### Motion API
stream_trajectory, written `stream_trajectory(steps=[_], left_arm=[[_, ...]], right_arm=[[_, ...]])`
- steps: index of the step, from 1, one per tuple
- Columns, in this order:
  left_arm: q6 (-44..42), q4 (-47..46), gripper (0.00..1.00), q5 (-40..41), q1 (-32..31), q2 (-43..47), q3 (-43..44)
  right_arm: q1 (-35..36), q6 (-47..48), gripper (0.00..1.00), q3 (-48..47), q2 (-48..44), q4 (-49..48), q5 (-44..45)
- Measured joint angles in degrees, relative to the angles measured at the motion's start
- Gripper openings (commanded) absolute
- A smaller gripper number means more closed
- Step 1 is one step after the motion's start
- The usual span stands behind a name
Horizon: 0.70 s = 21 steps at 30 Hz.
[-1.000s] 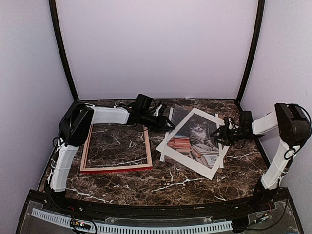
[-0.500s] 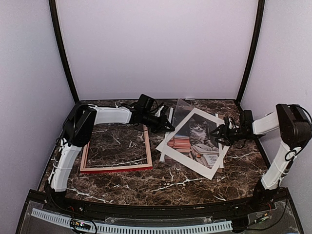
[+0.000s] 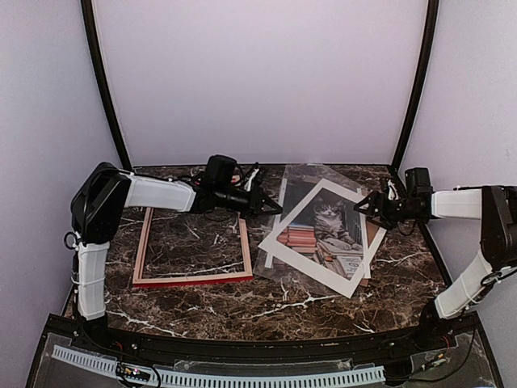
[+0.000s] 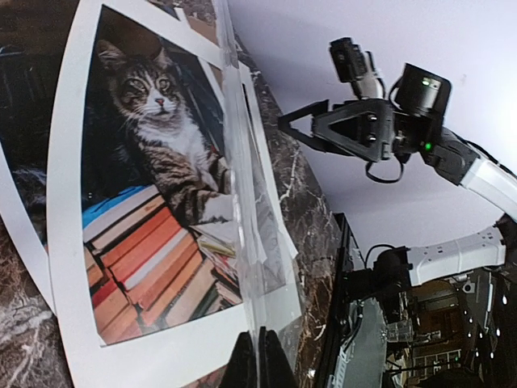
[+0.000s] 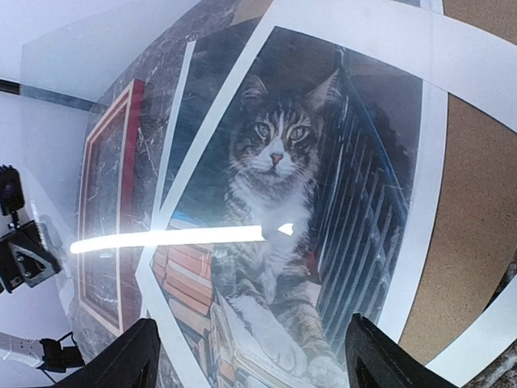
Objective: Put the photo into the frame
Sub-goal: Pass from the left arm to the right
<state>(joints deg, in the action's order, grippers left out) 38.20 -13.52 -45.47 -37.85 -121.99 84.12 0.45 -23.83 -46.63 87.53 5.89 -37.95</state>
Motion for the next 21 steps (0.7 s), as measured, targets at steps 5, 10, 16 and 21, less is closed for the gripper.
stream_trajectory(steps=[5,10,16,21], left_arm=[[3.2,-9.3,0.0,-2.7,1.0,5.5,-7.0],[6.0,-15.6,0.0,-4.6,2.0,8.0,-11.0],[10.1,-21.9,0.0,-6.0,2.9,9.5,-14.2],[13.6,-26.3,0.0,-6.6,3.2,9.6,-16.3]], right_arm=[[0.0,1.8,0.81,0.0,0.0,1.5,0.6],[0.0,2.8,0.8,0.2,0.0,1.2,0.2],[0.7,2.7,0.79,2.5,0.0,-2.6,-3.5],[2.4,1.7,0.8,4.9,0.1,-7.7,-7.6]])
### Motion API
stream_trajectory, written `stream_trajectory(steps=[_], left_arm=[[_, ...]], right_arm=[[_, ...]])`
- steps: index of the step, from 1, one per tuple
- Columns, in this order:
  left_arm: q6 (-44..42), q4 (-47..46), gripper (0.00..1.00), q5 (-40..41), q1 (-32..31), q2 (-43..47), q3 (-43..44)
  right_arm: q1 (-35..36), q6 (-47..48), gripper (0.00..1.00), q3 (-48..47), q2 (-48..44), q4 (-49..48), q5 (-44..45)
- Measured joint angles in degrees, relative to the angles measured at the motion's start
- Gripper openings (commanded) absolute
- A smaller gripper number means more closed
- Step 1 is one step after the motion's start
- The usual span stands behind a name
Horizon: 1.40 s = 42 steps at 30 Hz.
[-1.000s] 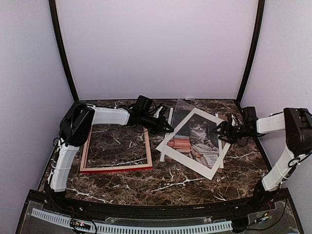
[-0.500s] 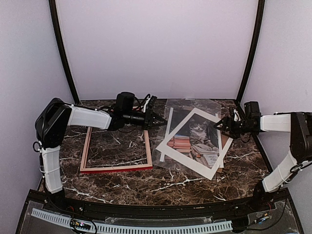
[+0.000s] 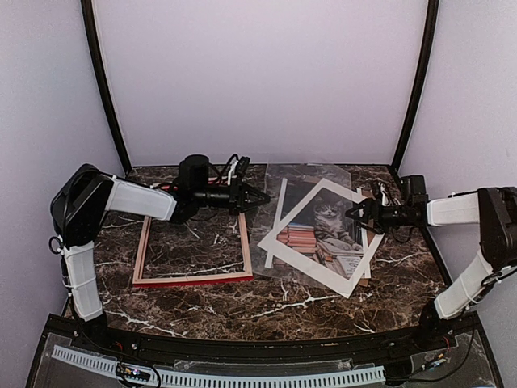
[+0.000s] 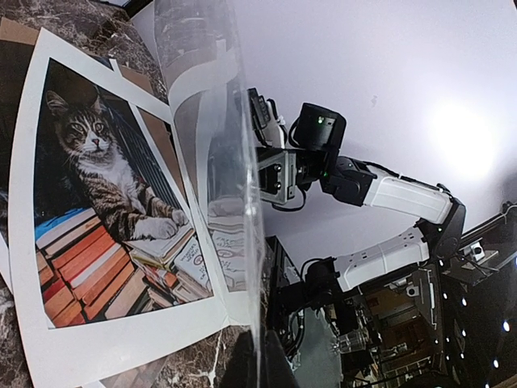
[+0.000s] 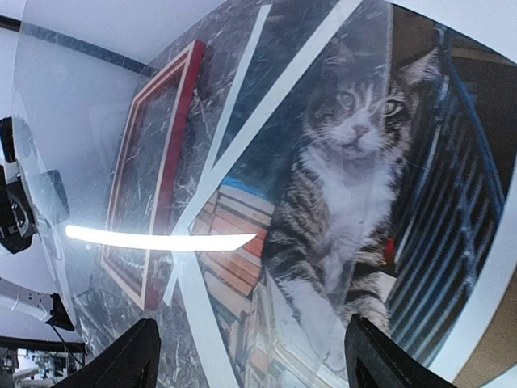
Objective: Put the photo into the frame
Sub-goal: Pass from the left arm to the right
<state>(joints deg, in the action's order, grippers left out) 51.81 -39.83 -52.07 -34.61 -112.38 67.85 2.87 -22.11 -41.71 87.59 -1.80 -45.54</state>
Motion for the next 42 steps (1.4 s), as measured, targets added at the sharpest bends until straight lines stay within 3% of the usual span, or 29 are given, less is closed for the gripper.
stream_trajectory(steps=[19,31,42], left_arm=[[5.4,-8.3,0.0,-0.9,1.0,0.1,-3.2],[5.9,-9.5,0.0,-1.0,1.0,0.6,-3.7],[7.1,-10.8,0.0,-0.7,2.1,0.8,-5.9]], right_arm=[[3.0,-1.1,0.81,1.2,2.4,-5.2,0.7],[4.0,-3.6,0.78,2.6,5.3,-11.9,-5.6],[4.0,-5.2,0.63,3.9,5.8,-15.8,-9.3]])
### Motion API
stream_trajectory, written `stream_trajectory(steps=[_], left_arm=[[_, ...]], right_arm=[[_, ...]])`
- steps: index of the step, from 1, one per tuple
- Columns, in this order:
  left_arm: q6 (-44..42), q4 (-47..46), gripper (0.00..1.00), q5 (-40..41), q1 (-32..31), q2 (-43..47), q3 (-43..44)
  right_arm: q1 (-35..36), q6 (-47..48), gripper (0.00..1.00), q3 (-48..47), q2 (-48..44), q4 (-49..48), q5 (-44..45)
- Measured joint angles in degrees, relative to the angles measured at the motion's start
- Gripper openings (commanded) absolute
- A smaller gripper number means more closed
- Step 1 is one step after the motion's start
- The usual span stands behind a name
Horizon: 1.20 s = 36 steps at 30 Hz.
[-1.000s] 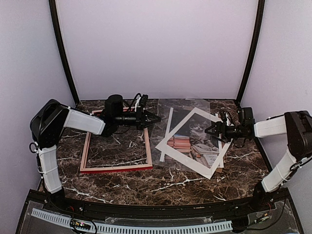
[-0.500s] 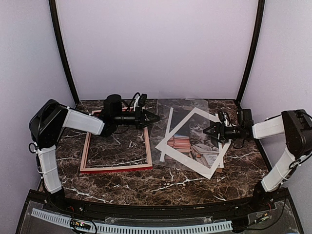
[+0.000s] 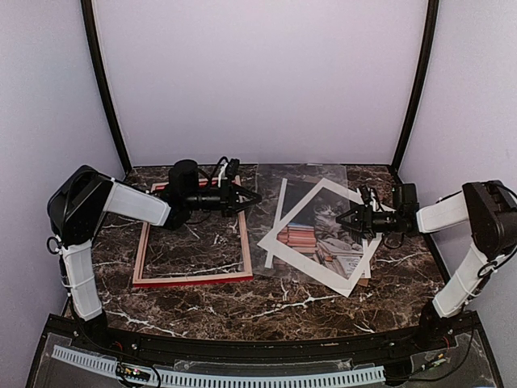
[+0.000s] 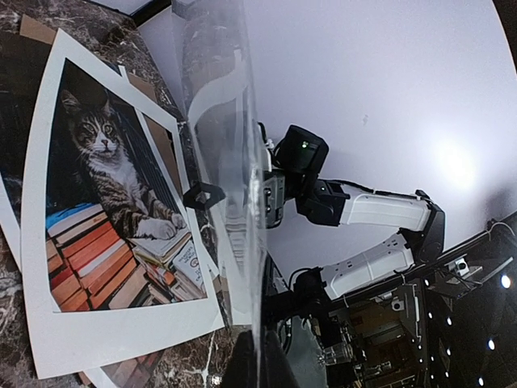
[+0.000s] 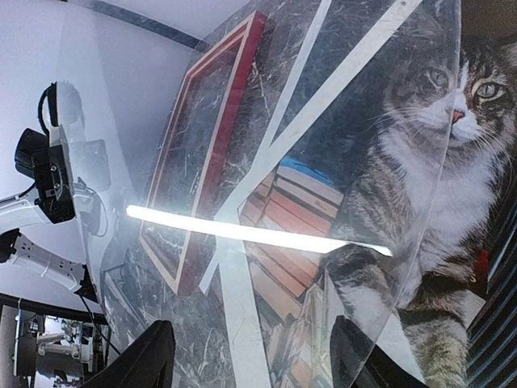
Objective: Put the photo into the frame
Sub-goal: Pass from the left arm to the right
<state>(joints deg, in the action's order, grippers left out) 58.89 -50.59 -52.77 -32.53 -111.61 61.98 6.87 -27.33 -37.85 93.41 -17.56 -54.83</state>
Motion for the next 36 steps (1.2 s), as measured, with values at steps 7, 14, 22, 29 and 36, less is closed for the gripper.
stream_trajectory(steps=[7,14,22,29,36], left_arm=[[-3.1,6.9,0.0,2.6,1.6,0.3,-0.9],[-7.5,15.9,0.0,7.1,1.8,1.1,-0.9],[-10.5,23.2,0.0,10.3,1.8,1.1,-0.4],[-10.2,23.5,0.0,10.4,1.9,1.1,-0.4],[-8.9,22.2,0.0,10.1,1.9,1.1,-0.4]], right_arm=[[-0.1,-1.5,0.47,0.4,-1.9,-1.4,-0.9],[0.0,-2.4,0.33,0.4,-2.5,-2.9,-2.6],[0.9,-3.0,0.28,0.3,-2.5,-3.5,-4.1],[1.9,-1.4,0.24,-2.0,-1.8,-0.7,-2.9],[2.0,0.2,0.19,-3.3,-1.0,2.3,-1.3]])
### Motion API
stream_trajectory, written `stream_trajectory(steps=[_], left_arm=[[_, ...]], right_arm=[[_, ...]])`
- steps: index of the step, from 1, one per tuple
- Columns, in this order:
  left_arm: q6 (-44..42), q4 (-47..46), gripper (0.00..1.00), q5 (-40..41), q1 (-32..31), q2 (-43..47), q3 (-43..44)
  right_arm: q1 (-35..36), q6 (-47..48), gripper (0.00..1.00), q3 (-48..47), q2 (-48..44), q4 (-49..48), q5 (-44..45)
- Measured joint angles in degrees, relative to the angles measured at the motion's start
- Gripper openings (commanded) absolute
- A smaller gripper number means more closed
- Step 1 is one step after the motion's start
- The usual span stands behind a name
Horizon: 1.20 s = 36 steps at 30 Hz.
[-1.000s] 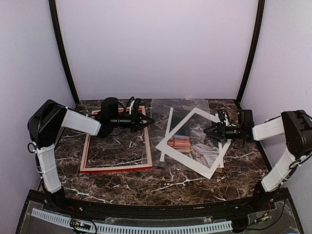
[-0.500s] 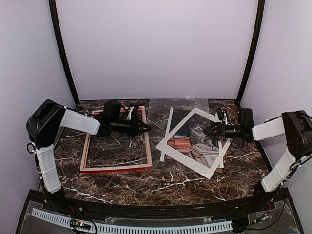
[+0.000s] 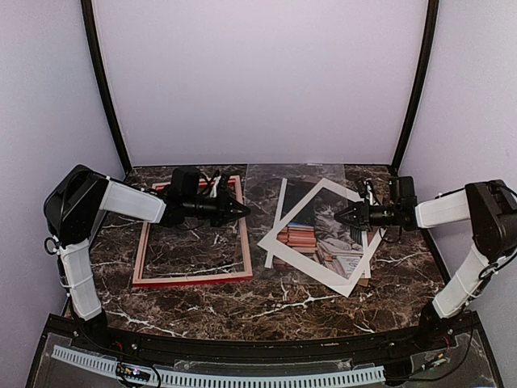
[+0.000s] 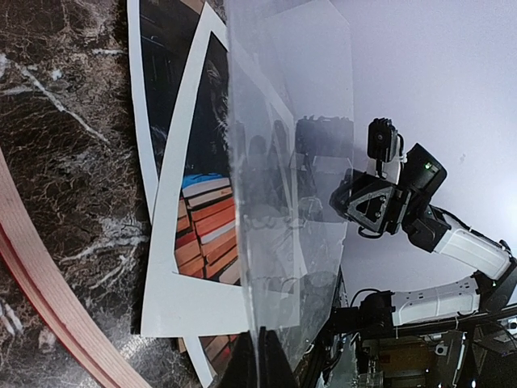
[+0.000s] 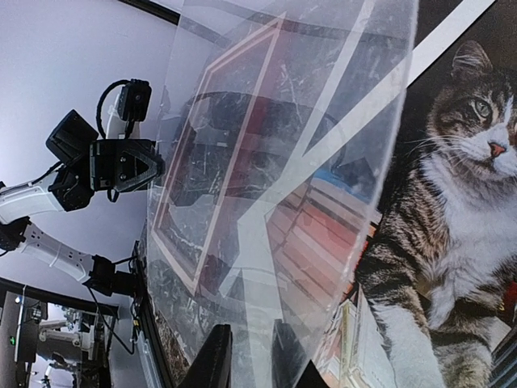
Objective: Put the photo into the frame
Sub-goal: Pass from the left arm to the right
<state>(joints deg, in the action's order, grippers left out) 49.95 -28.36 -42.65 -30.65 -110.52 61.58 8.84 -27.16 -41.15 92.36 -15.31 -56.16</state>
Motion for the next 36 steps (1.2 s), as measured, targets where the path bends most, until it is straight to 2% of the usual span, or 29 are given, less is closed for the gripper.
stream_trajectory(steps=[9,14,22,25,27,28,29,32,34,36], left_arm=[[2.0,-2.8,0.0,-0.9,0.0,0.0,-0.7],[3.3,-4.2,0.0,-1.5,0.0,0.0,-1.3],[3.6,-5.0,0.0,-1.5,0.0,0.0,-2.2],[3.6,-4.9,0.0,-1.4,0.0,0.0,-2.5],[3.3,-5.0,0.0,-1.3,0.0,0.0,-2.6],[3.2,-5.0,0.0,-1.2,0.0,0.0,-2.7],[3.1,-4.9,0.0,-1.0,0.0,0.0,-2.8],[2.4,-4.8,0.05,-0.3,0.0,0.0,-2.8],[1.6,-4.5,0.13,0.1,0.0,0.1,-2.8],[0.4,-3.5,0.25,0.5,0.0,0.5,-2.8]], right_arm=[[0.6,0.5,0.22,-0.8,0.1,0.8,0.5],[0.9,0.5,0.17,-1.2,0.4,0.8,0.5],[0.9,0.5,0.17,-1.3,0.4,0.9,0.7],[0.9,0.4,0.12,-1.5,0.4,0.9,0.7],[1.0,0.1,0.07,-1.6,0.4,0.9,0.7],[1.0,0.0,0.01,-1.7,0.4,0.9,0.6],[1.1,-0.2,0.0,-1.8,0.4,0.9,0.6],[1.2,-1.0,0.0,-2.1,0.4,0.9,0.7],[1.2,-1.5,0.0,-2.1,0.4,0.7,0.6],[1.2,-2.5,0.0,-2.1,0.4,0.3,0.4]])
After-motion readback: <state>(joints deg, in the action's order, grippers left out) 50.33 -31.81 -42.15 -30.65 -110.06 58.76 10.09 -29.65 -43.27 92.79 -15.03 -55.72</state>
